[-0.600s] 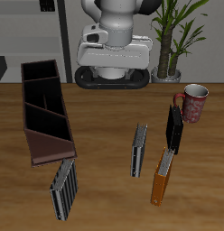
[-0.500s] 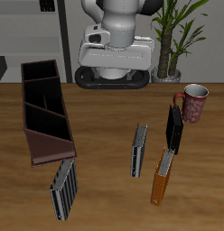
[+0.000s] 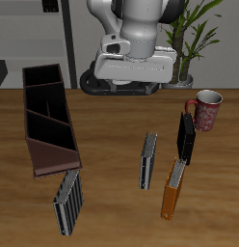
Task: Place the left striped book into the right desk caddy's front compartment
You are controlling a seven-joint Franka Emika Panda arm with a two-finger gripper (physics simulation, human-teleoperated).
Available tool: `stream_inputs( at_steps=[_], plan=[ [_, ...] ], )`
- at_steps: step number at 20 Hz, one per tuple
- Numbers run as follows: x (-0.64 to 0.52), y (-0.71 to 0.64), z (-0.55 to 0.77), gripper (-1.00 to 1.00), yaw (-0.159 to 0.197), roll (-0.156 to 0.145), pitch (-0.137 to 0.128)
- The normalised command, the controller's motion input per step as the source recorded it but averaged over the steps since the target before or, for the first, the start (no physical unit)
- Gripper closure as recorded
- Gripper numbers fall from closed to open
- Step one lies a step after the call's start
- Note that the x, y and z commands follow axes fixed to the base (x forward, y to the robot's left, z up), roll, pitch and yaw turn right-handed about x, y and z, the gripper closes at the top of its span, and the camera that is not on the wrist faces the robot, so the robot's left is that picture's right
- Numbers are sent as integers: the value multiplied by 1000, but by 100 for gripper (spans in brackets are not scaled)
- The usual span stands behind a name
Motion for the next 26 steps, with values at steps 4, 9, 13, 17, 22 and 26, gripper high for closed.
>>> stream_inputs(
  at_steps=[4, 9, 13, 17, 22, 26],
  plan=[
    [164, 213, -104, -100, 25, 3, -21],
    [124, 231, -161, -100, -15, 31, -9],
    [140, 93, -125, -100, -30, 14, -19],
    [194, -5, -125, -100, -32, -9, -8],
    [237, -62, -84, -100, -23, -24, 10],
    [152, -49, -143, -100, -47, 3, -7]
  ],
)
